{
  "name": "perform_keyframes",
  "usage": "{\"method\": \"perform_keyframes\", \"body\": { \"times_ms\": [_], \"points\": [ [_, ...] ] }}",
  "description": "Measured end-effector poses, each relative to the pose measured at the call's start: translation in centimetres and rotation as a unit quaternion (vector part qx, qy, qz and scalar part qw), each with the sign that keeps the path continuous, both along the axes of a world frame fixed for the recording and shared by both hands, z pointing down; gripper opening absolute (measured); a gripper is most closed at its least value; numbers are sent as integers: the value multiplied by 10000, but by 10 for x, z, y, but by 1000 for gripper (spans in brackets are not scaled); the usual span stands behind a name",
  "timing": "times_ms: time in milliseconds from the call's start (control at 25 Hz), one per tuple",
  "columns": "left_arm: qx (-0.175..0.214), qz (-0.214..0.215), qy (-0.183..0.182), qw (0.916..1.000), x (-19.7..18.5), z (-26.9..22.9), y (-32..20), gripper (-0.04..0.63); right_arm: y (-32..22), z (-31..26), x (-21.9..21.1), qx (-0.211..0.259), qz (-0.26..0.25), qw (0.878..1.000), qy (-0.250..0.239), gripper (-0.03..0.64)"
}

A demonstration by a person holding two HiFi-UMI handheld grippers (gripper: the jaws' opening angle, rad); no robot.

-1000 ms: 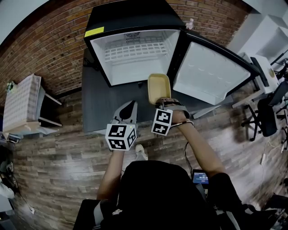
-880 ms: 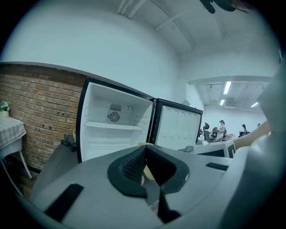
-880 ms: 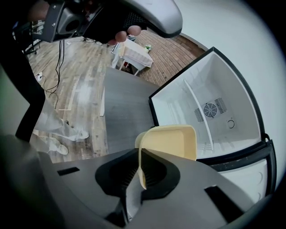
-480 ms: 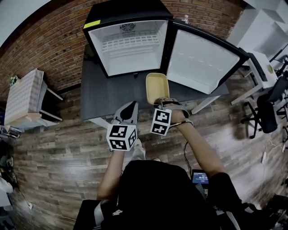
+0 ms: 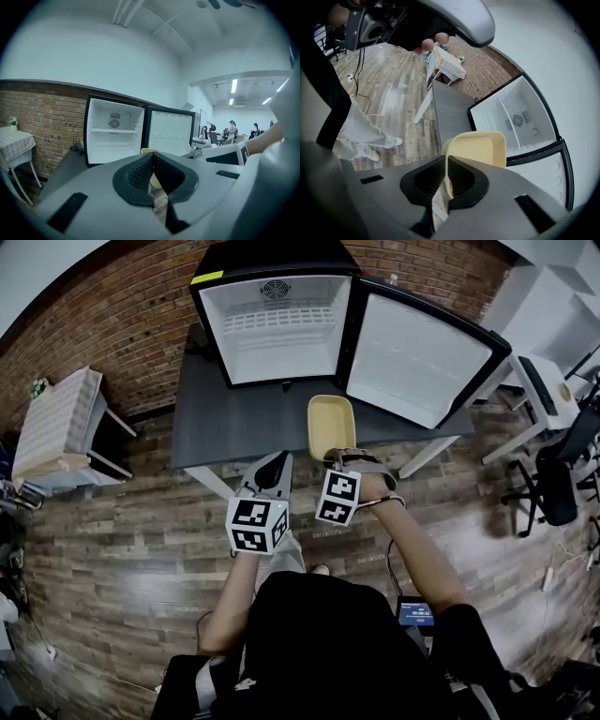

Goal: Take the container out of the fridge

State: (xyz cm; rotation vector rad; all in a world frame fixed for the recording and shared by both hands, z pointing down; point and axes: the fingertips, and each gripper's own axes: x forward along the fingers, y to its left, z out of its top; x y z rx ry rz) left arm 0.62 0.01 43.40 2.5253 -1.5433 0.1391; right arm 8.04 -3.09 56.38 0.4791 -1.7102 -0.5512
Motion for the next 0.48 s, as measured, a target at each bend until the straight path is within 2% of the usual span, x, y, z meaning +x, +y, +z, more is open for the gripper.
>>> {"method": "perform_keyframes", "body": {
  "times_ms": [200, 480],
  "points": [
    [84, 36, -37, 10000, 6, -3, 15, 12, 16, -1, 4, 9, -2, 10000, -19, 51],
    [12, 10, -43, 10000, 9, 5, 29, 12, 28, 3, 9, -16, -29, 10000, 50, 51]
  ]
}}
